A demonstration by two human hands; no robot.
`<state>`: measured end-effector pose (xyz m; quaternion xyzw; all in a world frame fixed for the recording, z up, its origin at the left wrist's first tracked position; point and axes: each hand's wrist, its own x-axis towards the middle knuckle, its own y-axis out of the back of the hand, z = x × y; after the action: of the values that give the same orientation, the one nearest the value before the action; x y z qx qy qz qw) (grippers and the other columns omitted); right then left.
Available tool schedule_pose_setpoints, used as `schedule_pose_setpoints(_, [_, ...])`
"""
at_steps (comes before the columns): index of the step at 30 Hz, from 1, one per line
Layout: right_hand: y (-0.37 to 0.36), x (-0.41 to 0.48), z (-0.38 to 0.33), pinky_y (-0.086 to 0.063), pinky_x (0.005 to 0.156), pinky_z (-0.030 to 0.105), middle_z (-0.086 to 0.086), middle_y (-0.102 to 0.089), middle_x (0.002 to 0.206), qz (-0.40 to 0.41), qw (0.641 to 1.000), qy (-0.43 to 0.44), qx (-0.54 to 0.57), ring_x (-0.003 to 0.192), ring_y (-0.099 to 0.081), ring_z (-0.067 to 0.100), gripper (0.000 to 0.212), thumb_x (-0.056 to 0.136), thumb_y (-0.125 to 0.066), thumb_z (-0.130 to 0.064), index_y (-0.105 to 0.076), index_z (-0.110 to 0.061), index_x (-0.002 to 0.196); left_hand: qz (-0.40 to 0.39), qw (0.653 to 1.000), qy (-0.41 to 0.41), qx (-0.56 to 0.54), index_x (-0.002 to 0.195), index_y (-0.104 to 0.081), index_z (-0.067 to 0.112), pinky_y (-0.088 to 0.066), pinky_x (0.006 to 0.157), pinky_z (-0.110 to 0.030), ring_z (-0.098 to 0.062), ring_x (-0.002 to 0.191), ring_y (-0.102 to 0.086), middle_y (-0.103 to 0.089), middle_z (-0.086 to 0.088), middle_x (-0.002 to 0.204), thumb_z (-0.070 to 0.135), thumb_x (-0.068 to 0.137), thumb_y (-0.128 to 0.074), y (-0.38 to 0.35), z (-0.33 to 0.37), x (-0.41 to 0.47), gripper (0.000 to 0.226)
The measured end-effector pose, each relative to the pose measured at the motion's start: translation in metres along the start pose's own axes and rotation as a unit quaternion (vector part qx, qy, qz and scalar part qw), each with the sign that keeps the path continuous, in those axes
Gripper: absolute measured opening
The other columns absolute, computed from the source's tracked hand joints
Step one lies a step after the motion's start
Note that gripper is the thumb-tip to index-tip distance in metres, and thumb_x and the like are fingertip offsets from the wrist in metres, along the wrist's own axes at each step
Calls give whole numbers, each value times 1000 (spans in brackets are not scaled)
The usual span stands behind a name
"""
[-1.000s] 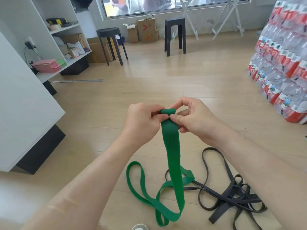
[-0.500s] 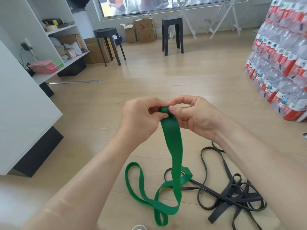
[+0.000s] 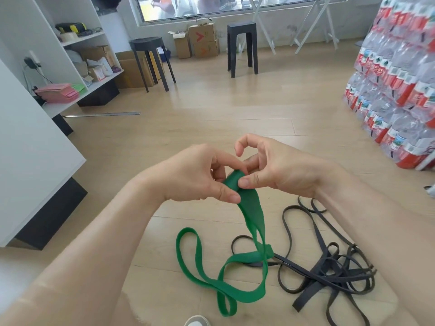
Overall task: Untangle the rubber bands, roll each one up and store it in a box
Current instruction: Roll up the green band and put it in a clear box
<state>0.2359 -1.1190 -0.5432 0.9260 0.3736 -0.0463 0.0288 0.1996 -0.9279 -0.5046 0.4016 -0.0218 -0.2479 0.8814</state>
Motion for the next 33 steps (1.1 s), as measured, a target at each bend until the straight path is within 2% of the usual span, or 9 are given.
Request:
schedule_pose_setpoints(5, [-2, -1, -3, -26, 47, 18, 3, -68, 81, 10, 993, -100, -59, 66, -51, 11, 24, 87, -69, -13, -66, -11, 111, 68, 991, -26, 112, 101, -71, 31, -41, 55, -25, -5, 51, -42, -57, -7, 64, 25, 71, -82, -5, -1, 0, 32])
schedule_pose_setpoints(7, [-1, -3, -5, -22, 48, 18, 2, -70, 85, -17, 990, -115, -84, 75, -48, 16, 20, 89, -66, -22, -73, -12, 104, 70, 982, -30, 171, 94, -70, 32, -39, 55, -27, -8, 52, -41, -51, 2, 55, 28, 74, -79, -8, 1, 1, 23])
schedule_pose_setpoints(12, [-3, 0, 3, -47, 69, 21, 8, -72, 94, 44, 995, -69, -50, 84, -62, 17, 36, 73, -73, -36, -76, -14, 101, 105, 958, -50, 261, 84, -60, 30, -33, 53, -24, -7, 54, -44, -46, 10, 51, 28, 75, -76, -12, 0, 7, 19])
schedule_pose_setpoints(16, [1, -1, 5, -53, 78, 27, 14, -74, 98, 28, 999, -17, 23, 87, -70, 19, 37, 75, -75, -18, -66, -4, 108, 82, 996, -29, -1, 101, -66, 29, -44, 61, -23, -6, 59, -49, -51, 2, 64, 16, 65, -86, -7, -9, 7, 44])
schedule_pose_setpoints(19, [2, -2, 2, -54, 68, 25, 13, -72, 88, -12, 991, 23, 134, 74, -68, 19, 32, 79, -68, -2, -51, -11, 105, 6, 978, -48, -204, 112, -68, 20, -55, 76, -29, -33, 87, -65, -66, -25, 94, 10, 62, -80, -2, -12, 3, 53])
schedule_pose_setpoints(23, [-2, 0, 5, -52, 68, 26, 9, -71, 80, -25, 982, 25, 188, 70, -65, 18, 37, 83, -67, -4, -40, -14, 106, 10, 975, -52, -217, 104, -72, 12, -56, 72, -25, -24, 86, -69, -72, -18, 98, 15, 63, -82, 0, -7, 1, 43])
schedule_pose_setpoints(26, [-5, 0, 3, -48, 75, 32, 3, -70, 83, -34, 987, -3, 159, 79, -63, 18, 30, 83, -64, -16, -44, -16, 107, 44, 986, -60, -152, 99, -74, 12, -56, 72, -44, -42, 78, -65, -69, -28, 93, 23, 62, -87, 5, -6, -1, 40])
schedule_pose_setpoints(30, [-8, -3, -4, -52, 79, 35, 5, -68, 103, -48, 995, -32, 82, 97, -65, 24, 37, 81, -68, -21, -46, -21, 111, 89, 984, -46, -147, 89, -76, 16, -46, 47, -20, -16, 55, -55, -72, -17, 75, 23, 58, -80, 7, -7, -2, 32])
schedule_pose_setpoints(33, [-21, -4, -6, -54, 84, 35, 1, -70, 96, 31, 995, 8, -97, 88, -68, 15, 68, 71, -85, -19, -42, -32, 123, 131, 980, -10, -149, 87, -76, 12, -45, 47, -21, -12, 50, -53, -71, -17, 71, 20, 62, -81, 11, -12, -1, 27])
